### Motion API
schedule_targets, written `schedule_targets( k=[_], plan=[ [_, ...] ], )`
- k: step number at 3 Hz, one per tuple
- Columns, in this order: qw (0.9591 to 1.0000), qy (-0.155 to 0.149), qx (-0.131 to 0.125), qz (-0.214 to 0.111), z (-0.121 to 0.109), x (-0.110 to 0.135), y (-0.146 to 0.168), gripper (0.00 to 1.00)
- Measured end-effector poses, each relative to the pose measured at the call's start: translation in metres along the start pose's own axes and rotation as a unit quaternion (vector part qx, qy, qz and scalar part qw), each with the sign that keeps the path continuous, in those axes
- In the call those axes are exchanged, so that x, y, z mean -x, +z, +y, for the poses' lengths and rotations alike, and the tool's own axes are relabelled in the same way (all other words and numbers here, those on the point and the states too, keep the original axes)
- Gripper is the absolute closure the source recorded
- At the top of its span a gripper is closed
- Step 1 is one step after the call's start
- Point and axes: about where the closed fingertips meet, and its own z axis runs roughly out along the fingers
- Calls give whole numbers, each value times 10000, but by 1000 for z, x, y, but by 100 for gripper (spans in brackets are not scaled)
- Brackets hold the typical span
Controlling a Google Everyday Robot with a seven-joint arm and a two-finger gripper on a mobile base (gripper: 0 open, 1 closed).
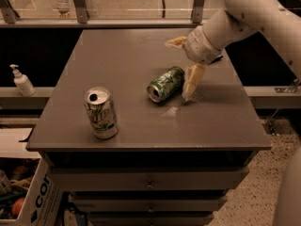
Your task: Knock green can over
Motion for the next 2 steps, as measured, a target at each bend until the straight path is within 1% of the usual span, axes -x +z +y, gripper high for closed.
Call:
schedule_targets(
  k=[1,2],
  plan=[
    [9928,827,-518,-702,15,-9,-21,0],
    [9756,1513,-1004,-1238,32,-22,-44,0]
  ],
)
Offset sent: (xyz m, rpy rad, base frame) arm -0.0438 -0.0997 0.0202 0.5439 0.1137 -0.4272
